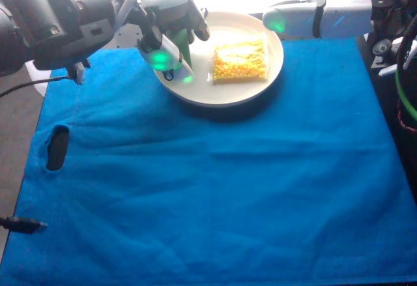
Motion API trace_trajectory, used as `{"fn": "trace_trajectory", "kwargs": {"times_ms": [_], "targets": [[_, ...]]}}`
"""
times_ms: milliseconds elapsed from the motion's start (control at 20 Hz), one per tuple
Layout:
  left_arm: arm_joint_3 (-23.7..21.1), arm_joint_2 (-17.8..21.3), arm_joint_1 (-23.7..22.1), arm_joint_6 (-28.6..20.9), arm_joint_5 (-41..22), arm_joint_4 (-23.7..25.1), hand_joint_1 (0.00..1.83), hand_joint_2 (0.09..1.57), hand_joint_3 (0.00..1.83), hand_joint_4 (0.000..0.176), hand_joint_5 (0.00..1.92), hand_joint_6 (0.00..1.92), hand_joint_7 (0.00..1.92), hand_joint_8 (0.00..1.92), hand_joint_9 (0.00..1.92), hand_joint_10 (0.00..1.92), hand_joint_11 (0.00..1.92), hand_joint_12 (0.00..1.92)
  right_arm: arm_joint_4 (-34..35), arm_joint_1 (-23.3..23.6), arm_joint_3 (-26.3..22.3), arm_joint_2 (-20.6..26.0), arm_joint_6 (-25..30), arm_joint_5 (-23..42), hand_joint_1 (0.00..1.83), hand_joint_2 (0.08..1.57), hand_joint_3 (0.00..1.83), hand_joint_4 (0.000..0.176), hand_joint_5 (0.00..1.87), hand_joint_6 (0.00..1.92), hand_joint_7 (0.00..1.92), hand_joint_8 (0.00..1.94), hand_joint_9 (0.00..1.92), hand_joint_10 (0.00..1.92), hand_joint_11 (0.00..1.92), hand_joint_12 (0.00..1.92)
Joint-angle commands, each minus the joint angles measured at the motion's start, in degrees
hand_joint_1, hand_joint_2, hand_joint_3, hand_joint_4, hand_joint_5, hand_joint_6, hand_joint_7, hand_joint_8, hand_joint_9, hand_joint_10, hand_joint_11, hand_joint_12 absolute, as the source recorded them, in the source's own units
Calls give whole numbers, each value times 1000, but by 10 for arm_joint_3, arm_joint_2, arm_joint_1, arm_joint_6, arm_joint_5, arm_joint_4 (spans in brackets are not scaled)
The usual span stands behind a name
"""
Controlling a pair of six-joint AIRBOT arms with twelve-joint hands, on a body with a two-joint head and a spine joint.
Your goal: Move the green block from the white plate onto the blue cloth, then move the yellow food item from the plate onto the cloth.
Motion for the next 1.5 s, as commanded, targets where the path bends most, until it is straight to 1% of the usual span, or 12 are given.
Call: {"fn": "trace_trajectory", "kwargs": {"times_ms": [0,50,100,150,350,650,800,850,1050,1200,1300,1450], "targets": [[4,-2,-4,-2,-41,-3,1079,978,2,0,787,11,932,32,986,61,581,1151,15,10,0,0,3,68,456,870,0,64,171,4,313,0,290,0,0,908],[4,-3,-3,-2,-43,-3,1159,1015,3,0,844,20,970,35,1072,88,774,1032,15,10,0,0,3,68,432,866,0,66,169,2,321,4,287,0,0,904],[4,-3,-3,-2,-46,-4,1219,1080,3,0,917,790,1071,689,1186,100,931,969,14,10,0,0,3,68,439,864,0,65,167,1,321,2,265,1,0,854],[4,-3,-3,-2,-48,-6,1225,1111,3,0,884,1027,1056,881,1282,130,1031,961,13,10,0,0,3,68,450,865,0,68,176,4,320,1,261,2,0,841],[4,-2,-3,-2,-53,-10,1279,1054,0,0,1055,712,1191,788,1469,163,1162,982,13,10,0,0,3,68,460,861,0,78,190,4,334,2,286,9,0,862],[-8,20,-12,-2,-82,-40,1267,1064,0,0,1042,735,1153,847,1478,165,1099,1080,11,10,-2,0,3,68,452,862,0,58,166,0,311,0,272,0,0,865],[-35,51,-19,-2,-100,-51,1273,1061,1,0,1037,728,1169,829,1458,162,1011,1139,10,10,-5,0,3,68,462,852,0,69,174,4,311,1,269,1,0,866],[-50,64,-20,-2,-107,-45,1275,1093,0,0,977,745,1102,998,1438,174,966,1234,10,10,-6,0,3,68,455,851,0,69,173,3,324,5,274,3,0,870],[-131,137,-20,-2,-143,-5,1255,1141,0,0,920,798,967,1268,1017,1068,719,1529,10,10,-8,0,3,68,439,863,2,70,167,1,348,5,288,4,0,926],[-181,179,-19,-2,-166,25,1249,1148,0,0,904,873,937,1292,915,1168,828,1510,11,10,-8,0,3,68,457,875,1,61,166,1,359,2,321,10,0,974],[-206,199,-17,-2,-185,38,1167,1112,1,0,995,919,860,1403,736,1474,521,1804,12,10,-8,1,3,68,454,881,1,59,168,0,339,0,304,3,0,990],[-231,219,-8,-2,-209,42,1154,1116,0,0,979,971,938,1023,836,1442,717,1675,12,10,-8,1,3,68,452,851,0,77,170,0,304,0,277,0,0,926]]}}
